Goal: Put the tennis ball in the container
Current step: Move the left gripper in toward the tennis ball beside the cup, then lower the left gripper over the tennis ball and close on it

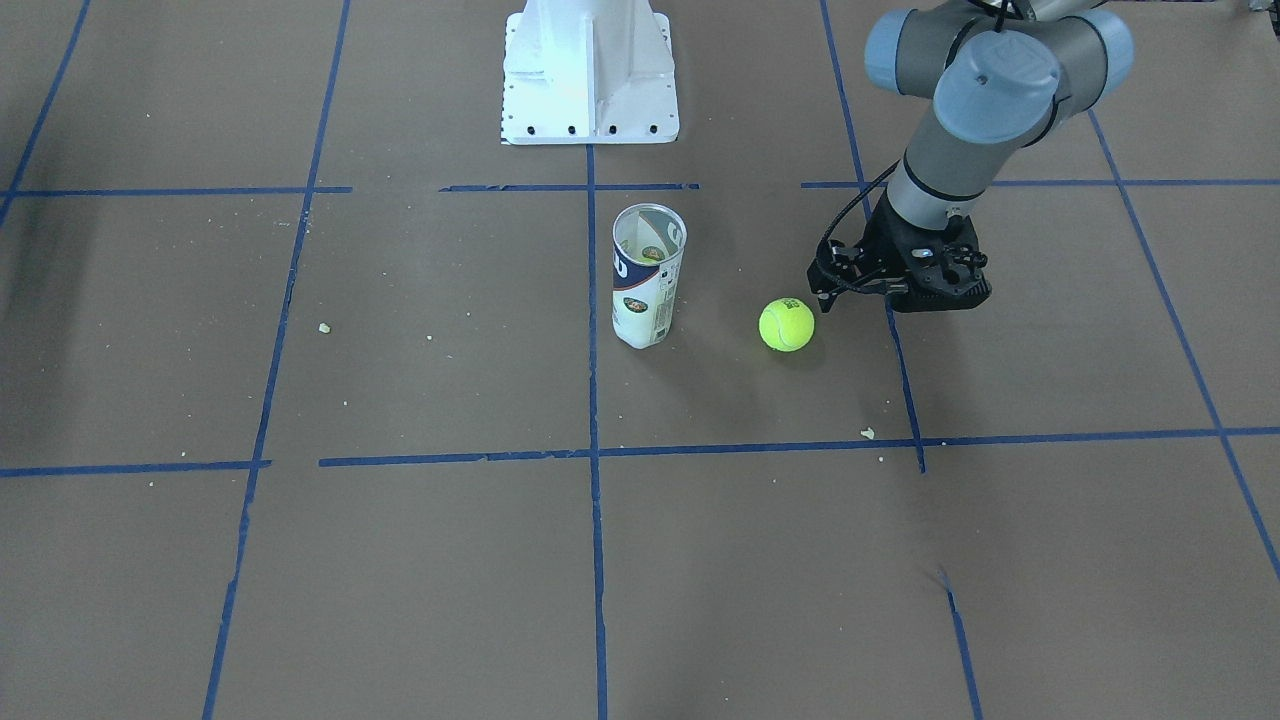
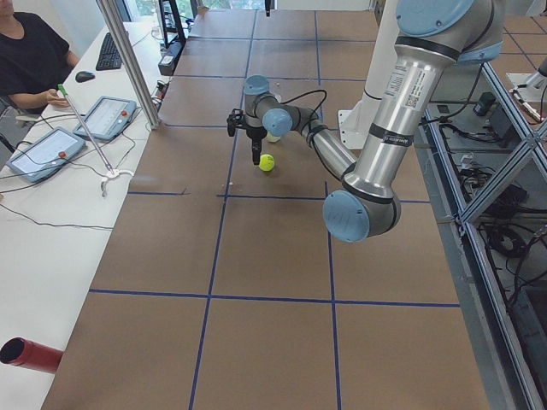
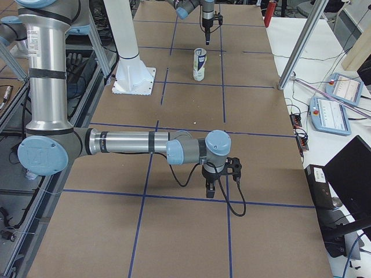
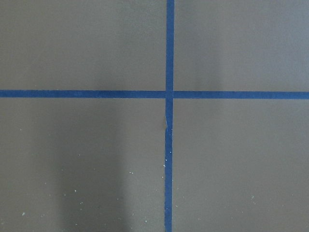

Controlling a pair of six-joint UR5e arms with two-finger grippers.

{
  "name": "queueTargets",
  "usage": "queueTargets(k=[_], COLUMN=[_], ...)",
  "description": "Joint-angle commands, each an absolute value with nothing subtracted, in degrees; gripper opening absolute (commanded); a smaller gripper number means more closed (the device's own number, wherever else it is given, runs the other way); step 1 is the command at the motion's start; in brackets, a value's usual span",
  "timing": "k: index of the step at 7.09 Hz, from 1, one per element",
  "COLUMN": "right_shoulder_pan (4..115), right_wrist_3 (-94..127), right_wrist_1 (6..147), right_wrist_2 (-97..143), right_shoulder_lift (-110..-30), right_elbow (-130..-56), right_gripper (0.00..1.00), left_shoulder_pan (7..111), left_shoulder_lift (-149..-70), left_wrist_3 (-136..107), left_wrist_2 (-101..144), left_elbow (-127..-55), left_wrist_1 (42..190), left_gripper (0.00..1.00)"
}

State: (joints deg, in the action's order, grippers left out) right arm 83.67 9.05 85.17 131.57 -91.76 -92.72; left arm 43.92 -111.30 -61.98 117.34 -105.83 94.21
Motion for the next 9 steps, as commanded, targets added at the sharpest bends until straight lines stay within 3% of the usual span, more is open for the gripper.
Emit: queueTargets(k=[1, 4, 9], right_shoulder_pan=[83.7, 83.7, 83.7], right_wrist_3=[9.1, 9.1, 9.1], right_wrist_1=[85.2, 85.2, 85.2], right_wrist_2=[131.6, 131.6, 131.6], right_shoulder_lift=[-91.8, -91.8, -91.8], right_elbow=[-92.7, -92.7, -92.7], right_gripper=[1.00, 1.00, 1.00], left_shoulder_pan=[40.1, 35.8, 35.3], left_shoulder_lift=[-111.5, -113.6, -113.9], left_wrist_3=[-67.0, -70.4, -70.6], left_wrist_2=[117.1, 115.1, 113.4], left_elbow=[-103.4, -97.9, -96.0], left_wrist_1=[98.0, 102.7, 104.1], left_gripper=[1.00, 1.00, 1.00])
